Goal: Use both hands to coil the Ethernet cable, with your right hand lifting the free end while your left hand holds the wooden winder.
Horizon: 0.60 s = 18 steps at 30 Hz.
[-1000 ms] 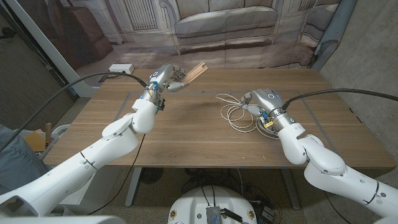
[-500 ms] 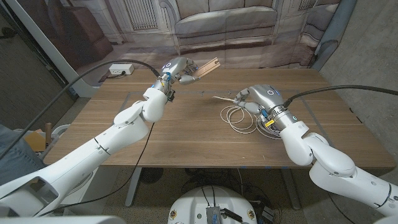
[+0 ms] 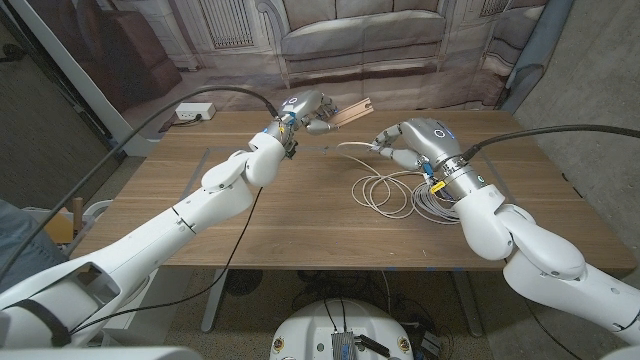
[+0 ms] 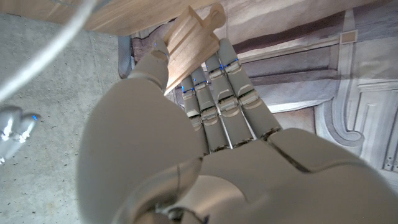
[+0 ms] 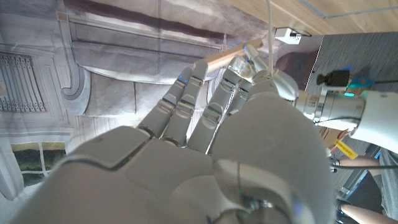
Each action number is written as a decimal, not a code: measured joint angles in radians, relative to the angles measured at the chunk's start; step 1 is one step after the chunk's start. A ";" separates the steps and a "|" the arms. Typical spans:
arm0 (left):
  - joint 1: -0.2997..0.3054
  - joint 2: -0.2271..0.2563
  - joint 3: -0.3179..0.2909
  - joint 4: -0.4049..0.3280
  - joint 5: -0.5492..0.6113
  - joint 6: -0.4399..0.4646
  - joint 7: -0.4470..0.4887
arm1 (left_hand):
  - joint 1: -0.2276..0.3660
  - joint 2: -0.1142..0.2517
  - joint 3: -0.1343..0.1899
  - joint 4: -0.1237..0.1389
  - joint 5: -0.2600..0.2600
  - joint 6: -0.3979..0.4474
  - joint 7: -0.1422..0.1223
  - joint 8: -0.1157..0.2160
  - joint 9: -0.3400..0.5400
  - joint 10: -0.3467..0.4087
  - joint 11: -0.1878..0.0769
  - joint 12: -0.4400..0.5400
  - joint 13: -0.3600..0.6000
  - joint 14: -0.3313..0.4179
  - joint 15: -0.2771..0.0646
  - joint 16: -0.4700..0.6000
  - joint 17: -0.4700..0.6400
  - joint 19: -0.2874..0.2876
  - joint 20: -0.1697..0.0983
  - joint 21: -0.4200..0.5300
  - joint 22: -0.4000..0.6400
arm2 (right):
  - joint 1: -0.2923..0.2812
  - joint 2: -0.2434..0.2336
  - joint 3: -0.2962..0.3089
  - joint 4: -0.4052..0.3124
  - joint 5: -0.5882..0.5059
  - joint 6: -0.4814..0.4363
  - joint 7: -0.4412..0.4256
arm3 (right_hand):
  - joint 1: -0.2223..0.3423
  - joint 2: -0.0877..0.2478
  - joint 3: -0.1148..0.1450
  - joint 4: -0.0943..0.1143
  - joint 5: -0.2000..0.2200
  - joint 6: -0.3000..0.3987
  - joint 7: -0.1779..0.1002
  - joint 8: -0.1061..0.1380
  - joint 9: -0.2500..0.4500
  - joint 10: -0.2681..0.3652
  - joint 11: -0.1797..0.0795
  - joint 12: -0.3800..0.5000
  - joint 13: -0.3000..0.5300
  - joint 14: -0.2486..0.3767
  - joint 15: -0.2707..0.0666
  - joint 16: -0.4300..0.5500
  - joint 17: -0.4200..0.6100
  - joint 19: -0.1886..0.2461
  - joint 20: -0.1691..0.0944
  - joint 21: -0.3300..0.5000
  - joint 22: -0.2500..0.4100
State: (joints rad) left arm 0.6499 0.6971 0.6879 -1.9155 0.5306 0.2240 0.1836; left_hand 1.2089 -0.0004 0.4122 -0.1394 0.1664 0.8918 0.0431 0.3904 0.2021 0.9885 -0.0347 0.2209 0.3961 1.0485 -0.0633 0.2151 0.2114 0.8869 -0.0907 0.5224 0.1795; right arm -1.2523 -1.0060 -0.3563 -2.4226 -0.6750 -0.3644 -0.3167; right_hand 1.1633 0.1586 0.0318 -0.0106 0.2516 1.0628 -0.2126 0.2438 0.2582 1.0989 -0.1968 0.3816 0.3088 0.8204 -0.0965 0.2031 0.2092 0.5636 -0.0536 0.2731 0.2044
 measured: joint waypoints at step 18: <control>-0.041 -0.002 0.032 0.046 0.017 -0.067 -0.093 | 0.000 0.000 0.000 0.000 0.000 0.000 0.000 0.002 0.000 0.000 0.000 0.002 0.015 -0.005 -0.005 0.000 0.003 -0.009 0.002 0.000 0.001 | 0.095 0.060 0.026 0.002 0.082 0.055 0.028 | 0.013 -0.003 -0.004 0.018 0.000 0.000 0.000 0.001 -0.010 0.011 0.000 -0.008 -0.004 0.015 -0.007 0.000 0.000 0.000 0.000 0.000 0.000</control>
State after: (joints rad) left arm 0.6090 0.6954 0.7203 -1.8692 0.5474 0.1573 0.0905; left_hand 1.2089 -0.0004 0.4122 -0.1394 0.1663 0.8918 0.0431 0.3922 0.2022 0.9885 -0.0348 0.2229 0.4108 1.0433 -0.0685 0.2151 0.2145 0.8774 -0.0892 0.5225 0.1802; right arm -1.1573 -0.9461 -0.3305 -2.4209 -0.5927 -0.3090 -0.2891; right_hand 1.1764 0.1557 0.0279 0.0078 0.2513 1.0627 -0.2127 0.2451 0.2480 1.1098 -0.1970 0.3740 0.3050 0.8356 -0.1039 0.2031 0.2091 0.5637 -0.0536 0.2731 0.2045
